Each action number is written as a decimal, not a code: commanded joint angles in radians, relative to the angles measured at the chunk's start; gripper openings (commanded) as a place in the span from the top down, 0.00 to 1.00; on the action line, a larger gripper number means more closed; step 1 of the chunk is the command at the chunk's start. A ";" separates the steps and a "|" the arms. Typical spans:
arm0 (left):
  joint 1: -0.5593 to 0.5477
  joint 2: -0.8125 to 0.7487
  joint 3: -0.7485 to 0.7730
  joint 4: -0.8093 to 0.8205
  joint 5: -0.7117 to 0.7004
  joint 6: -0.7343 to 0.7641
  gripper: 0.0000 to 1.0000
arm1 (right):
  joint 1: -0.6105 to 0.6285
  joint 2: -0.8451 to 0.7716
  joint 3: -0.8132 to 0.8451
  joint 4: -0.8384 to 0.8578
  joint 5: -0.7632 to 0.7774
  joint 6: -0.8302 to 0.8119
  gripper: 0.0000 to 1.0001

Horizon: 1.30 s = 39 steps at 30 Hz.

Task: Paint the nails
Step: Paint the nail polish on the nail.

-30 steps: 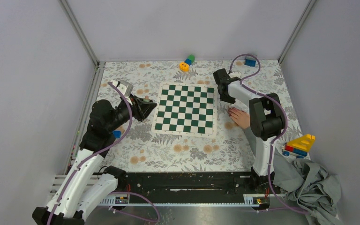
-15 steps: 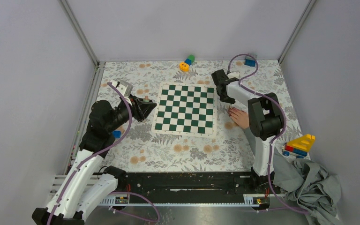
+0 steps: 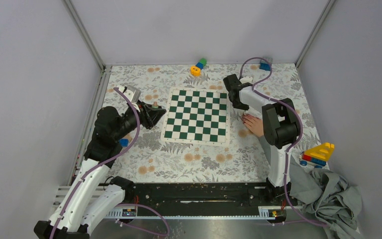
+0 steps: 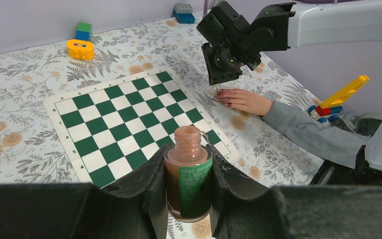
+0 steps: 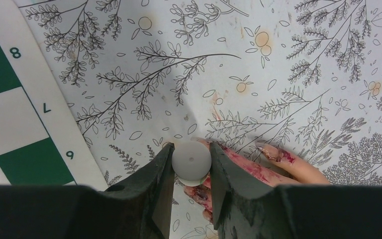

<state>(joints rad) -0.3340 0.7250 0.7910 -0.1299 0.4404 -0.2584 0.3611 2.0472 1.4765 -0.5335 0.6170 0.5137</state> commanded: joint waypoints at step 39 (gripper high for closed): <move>-0.009 -0.020 0.019 0.029 -0.022 0.025 1.00 | 0.054 0.059 0.084 0.014 0.092 -0.125 1.00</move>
<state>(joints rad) -0.3389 0.7212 0.7910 -0.1322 0.4320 -0.2436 0.3996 2.0995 1.5230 -0.5186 0.6704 0.4049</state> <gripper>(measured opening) 0.286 0.347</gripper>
